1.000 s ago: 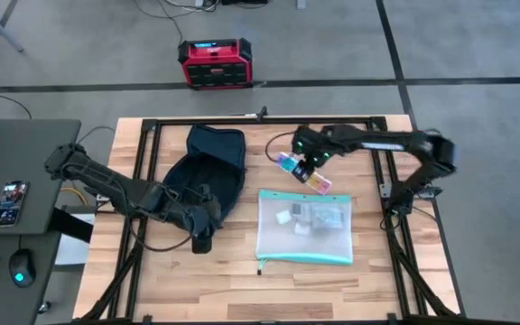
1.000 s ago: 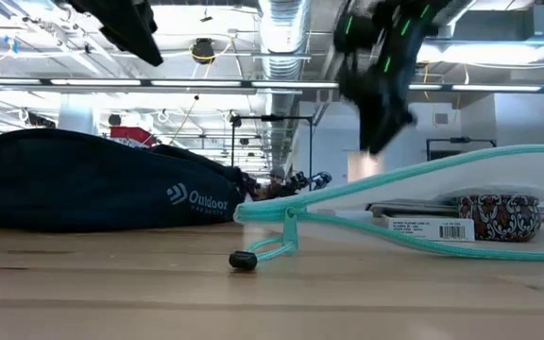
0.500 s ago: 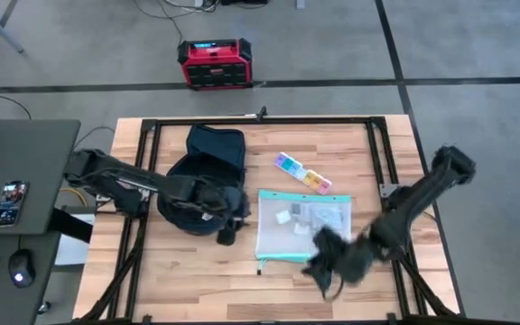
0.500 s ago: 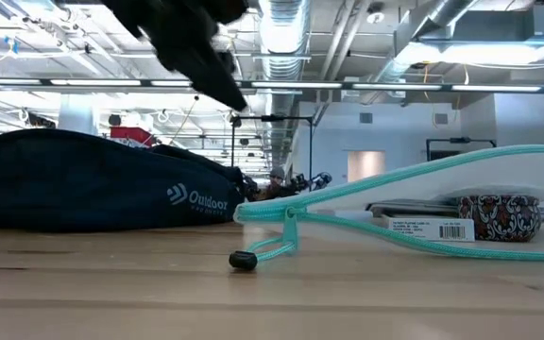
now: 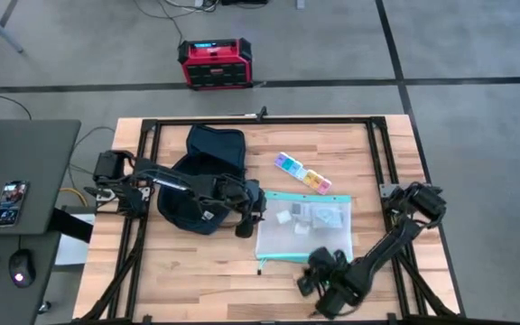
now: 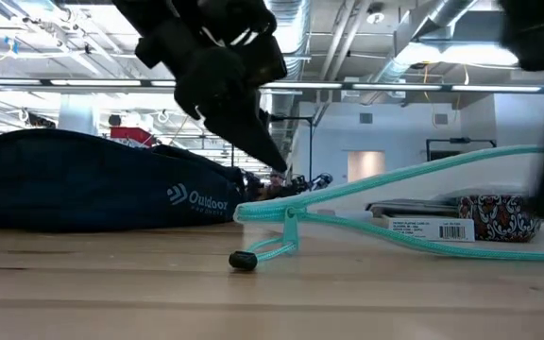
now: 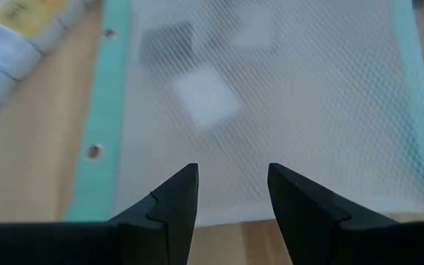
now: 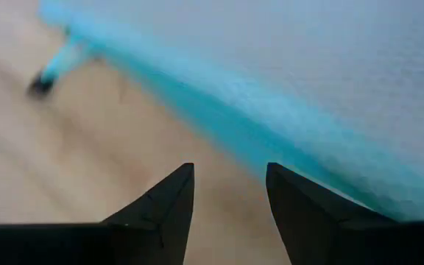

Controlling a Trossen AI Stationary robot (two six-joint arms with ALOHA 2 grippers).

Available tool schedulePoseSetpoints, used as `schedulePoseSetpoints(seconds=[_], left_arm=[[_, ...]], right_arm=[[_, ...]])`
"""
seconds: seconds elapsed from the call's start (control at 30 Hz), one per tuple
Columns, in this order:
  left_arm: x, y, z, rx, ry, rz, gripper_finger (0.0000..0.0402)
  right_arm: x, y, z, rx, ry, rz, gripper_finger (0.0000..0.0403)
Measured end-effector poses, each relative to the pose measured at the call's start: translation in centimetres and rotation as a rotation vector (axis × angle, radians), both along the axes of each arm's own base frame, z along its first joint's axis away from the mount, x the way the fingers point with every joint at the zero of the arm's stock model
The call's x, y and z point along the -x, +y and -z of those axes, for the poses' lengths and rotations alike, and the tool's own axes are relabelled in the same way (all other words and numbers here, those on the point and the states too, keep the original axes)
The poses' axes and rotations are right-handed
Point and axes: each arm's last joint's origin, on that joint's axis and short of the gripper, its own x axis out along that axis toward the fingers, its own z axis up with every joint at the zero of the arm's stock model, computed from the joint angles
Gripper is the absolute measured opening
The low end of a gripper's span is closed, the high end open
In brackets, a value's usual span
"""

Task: Unpack backpack
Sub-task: Remove the game card from the zip bag

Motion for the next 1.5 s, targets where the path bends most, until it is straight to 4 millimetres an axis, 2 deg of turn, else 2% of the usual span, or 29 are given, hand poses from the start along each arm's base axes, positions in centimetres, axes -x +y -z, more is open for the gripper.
schedulePoseSetpoints(seconds=[0.17,0.53,0.63,0.77,0.93,1.1,1.3,1.4,1.5], left_arm=[[0.1,-0.1,0.2,0.003,0.019,0.003,0.015],[0.2,-0.1,0.2,-0.001,0.028,0.008,0.015],[0.2,-0.1,0.2,-0.013,0.027,0.02,0.015],[0.3,-0.1,0.3,-0.032,0.035,0.04,0.0149],[0.3,0.0,0.3,-0.055,0.044,0.062,0.0149],[-0.5,0.4,-1.0,-0.104,-0.01,0.1,0.015],[-1.8,2.8,-2.8,-0.147,-0.137,0.063,0.015],[-2.6,4.4,-2.2,-0.111,-0.188,0.047,0.0149],[-3.2,5.7,-0.2,-0.032,-0.16,0.044,0.015]], right_arm=[[-0.9,-2.6,-1.5,0.122,-0.008,0.04,0.0159],[-4.9,-9.6,-1.5,0.222,0.116,0.137,0.0159],[-5.4,-11.5,-0.8,0.239,0.151,0.172,0.0159],[-4.9,-13.2,0.7,0.239,0.183,0.233,0.0159],[-3.6,-13.9,2.2,0.234,0.163,0.318,0.0159],[-2.8,-14.2,3.4,0.23,0.121,0.351,0.0159],[-2.8,-13.3,3.8,0.204,0.04,0.342,0.0159],[-2.7,-12.7,3.8,0.182,0.008,0.355,0.0159],[-2.7,-12.0,3.8,0.164,-0.025,0.339,0.0159]])
